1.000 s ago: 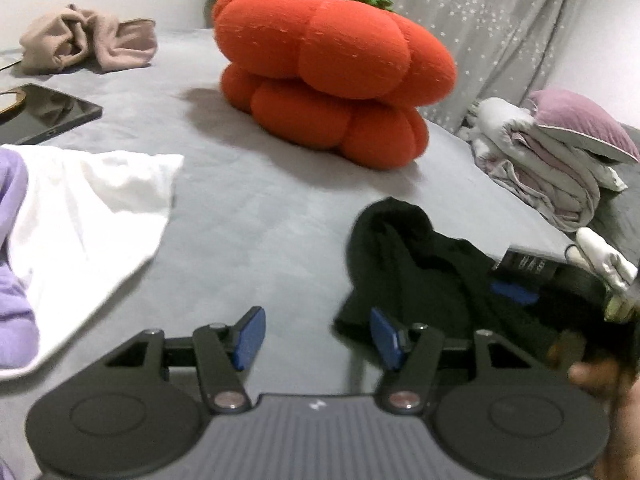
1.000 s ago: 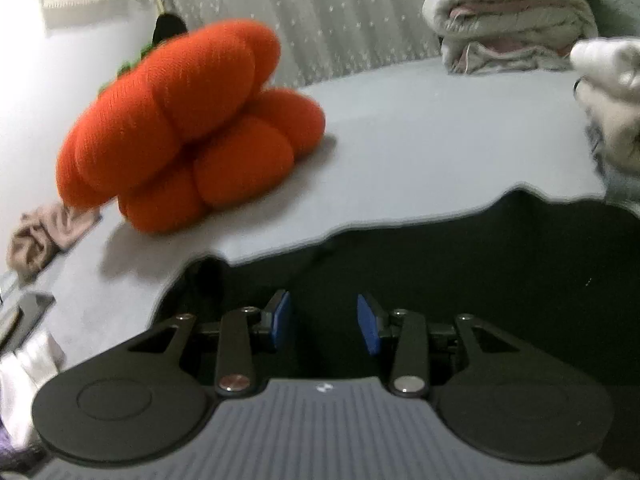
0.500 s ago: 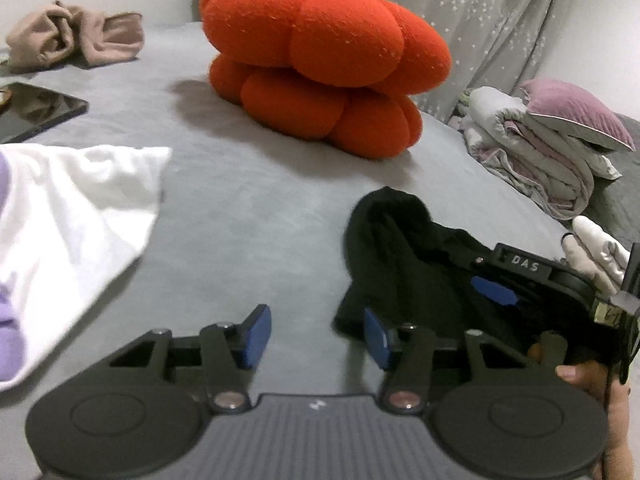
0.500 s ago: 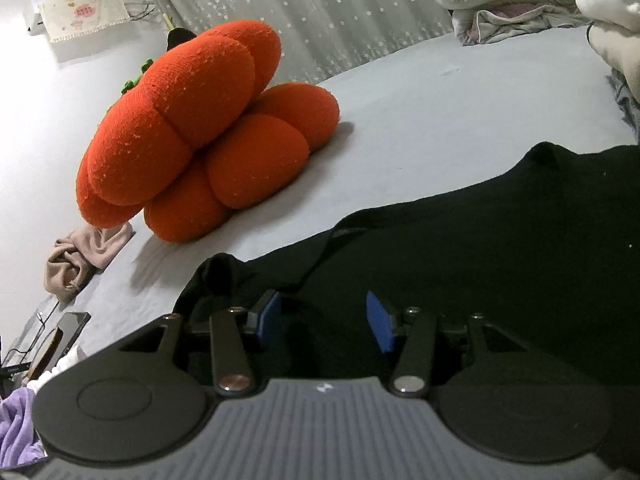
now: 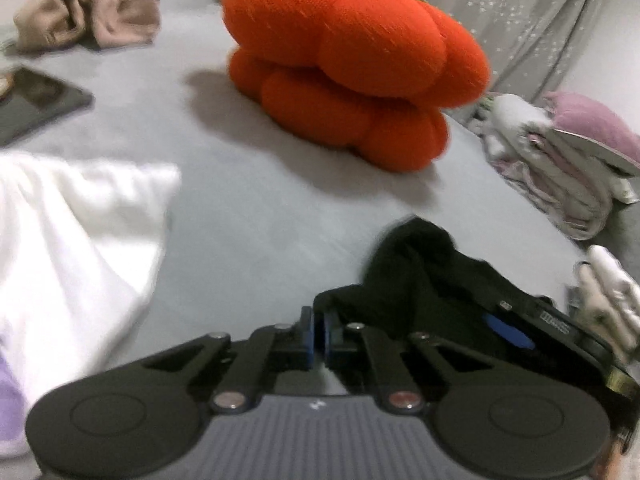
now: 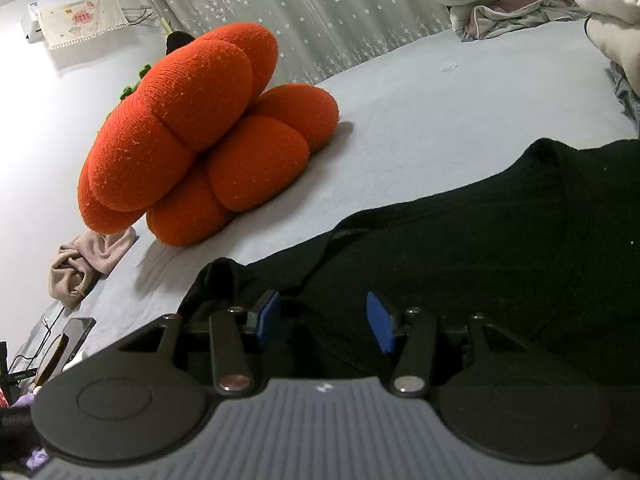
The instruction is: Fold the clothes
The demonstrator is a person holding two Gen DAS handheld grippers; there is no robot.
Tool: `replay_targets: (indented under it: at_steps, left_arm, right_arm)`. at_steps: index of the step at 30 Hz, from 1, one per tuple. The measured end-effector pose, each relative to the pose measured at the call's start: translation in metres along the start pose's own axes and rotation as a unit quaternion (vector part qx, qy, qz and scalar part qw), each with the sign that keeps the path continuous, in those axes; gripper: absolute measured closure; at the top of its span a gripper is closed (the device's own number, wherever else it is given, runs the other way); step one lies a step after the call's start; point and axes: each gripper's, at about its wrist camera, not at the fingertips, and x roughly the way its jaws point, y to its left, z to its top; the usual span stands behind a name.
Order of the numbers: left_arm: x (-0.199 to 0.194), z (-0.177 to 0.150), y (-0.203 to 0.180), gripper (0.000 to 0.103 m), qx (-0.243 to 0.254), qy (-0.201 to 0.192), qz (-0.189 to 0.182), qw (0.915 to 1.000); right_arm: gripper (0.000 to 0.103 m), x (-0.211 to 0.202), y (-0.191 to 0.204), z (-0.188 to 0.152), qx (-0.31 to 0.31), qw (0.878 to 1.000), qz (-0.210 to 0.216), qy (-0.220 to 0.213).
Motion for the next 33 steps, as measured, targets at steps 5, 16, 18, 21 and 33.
replay_targets:
  at_steps: [5, 16, 18, 21, 33]
  left_arm:
    - [-0.002, 0.029, 0.004, 0.099, 0.051, -0.06, 0.079, 0.9937]
    - [0.011, 0.047, 0.018, 0.095, 0.066, -0.059, 0.135, 0.9869]
    - [0.007, 0.049, 0.02, 0.084, 0.06, -0.057, 0.128, 0.9884]
    - [0.002, 0.055, 0.017, 0.065, 0.053, -0.064, 0.112, 0.9902]
    - [0.048, 0.023, -0.073, 0.04, 0.287, -0.027, 0.002, 0.9575]
  right_arm:
    - [0.05, 0.0, -0.002, 0.001, 0.006, 1.0, 0.005, -0.001]
    - [0.05, -0.001, -0.002, 0.001, 0.006, 1.0, 0.007, -0.002]
    - [0.05, -0.001, -0.001, 0.001, 0.006, 1.0, 0.007, -0.002]
    - [0.05, -0.001, -0.001, 0.001, 0.002, 1.0, 0.008, -0.002]
    - [0.05, -0.002, -0.003, 0.004, 0.009, 1.0, 0.015, -0.002]
